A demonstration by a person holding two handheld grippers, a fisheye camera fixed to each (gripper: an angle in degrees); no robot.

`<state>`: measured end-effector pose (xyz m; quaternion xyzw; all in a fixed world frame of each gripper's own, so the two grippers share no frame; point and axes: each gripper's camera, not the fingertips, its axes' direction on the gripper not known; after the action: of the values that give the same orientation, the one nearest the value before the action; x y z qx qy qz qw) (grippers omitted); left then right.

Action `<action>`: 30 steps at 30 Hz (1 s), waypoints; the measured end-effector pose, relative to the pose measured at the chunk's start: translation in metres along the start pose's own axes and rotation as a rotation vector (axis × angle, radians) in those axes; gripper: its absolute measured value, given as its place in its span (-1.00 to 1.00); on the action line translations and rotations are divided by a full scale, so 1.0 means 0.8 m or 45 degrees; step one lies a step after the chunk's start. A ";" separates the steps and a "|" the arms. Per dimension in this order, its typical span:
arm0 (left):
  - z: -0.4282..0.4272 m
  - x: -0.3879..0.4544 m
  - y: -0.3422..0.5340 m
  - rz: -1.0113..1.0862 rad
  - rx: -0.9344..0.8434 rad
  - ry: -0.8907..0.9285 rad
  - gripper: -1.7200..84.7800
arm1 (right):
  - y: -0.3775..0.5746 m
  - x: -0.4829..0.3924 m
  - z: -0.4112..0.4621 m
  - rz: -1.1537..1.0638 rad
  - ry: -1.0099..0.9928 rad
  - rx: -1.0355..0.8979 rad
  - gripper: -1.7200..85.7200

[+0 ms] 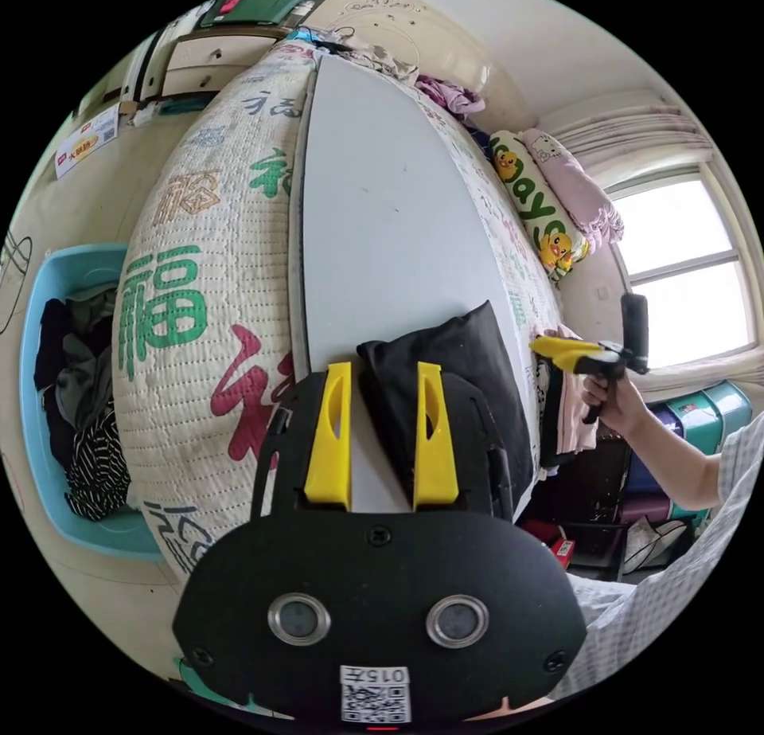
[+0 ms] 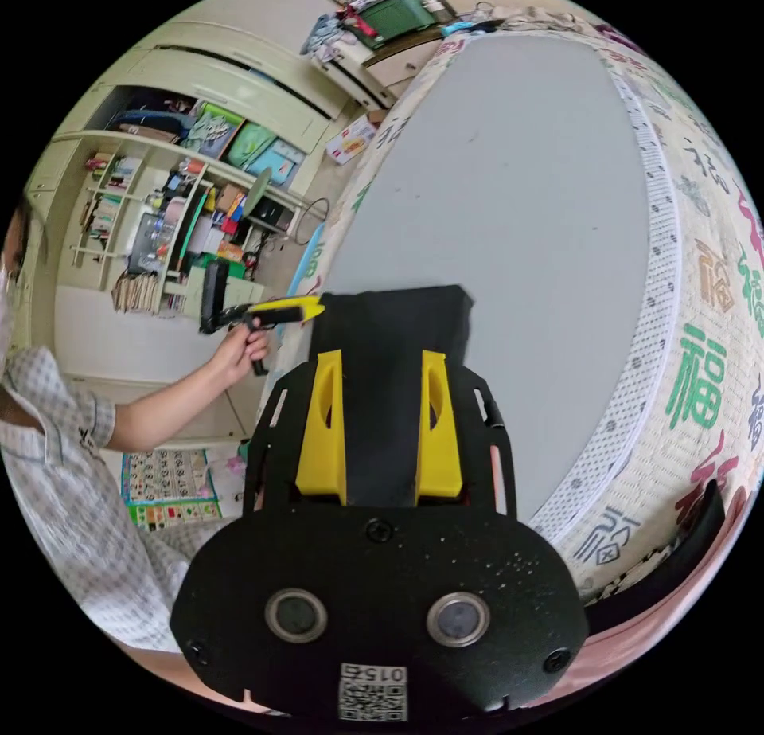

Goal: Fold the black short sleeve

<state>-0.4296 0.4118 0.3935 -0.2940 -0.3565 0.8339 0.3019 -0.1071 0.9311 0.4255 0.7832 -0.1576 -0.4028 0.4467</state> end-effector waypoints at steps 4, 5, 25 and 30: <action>-0.042 0.006 0.020 -0.019 0.005 0.064 -0.70 | -0.039 -0.011 -0.015 0.074 0.054 -0.050 -0.61; -0.049 0.007 0.022 -0.027 0.004 0.068 -0.71 | -0.042 -0.015 -0.017 0.081 0.046 -0.057 -0.62; -0.526 0.345 0.096 0.550 0.313 0.338 -0.93 | 0.214 -0.352 -0.488 -0.104 -0.559 0.719 -0.93; -0.595 0.477 0.088 0.777 0.240 0.382 -0.93 | 0.298 -0.414 -0.597 -0.154 -0.554 0.884 -0.93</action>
<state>-0.3608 0.8432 -0.0383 -0.4771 -0.1255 0.8624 0.1137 0.0814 1.2740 0.9168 0.7919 -0.3283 -0.5073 0.0877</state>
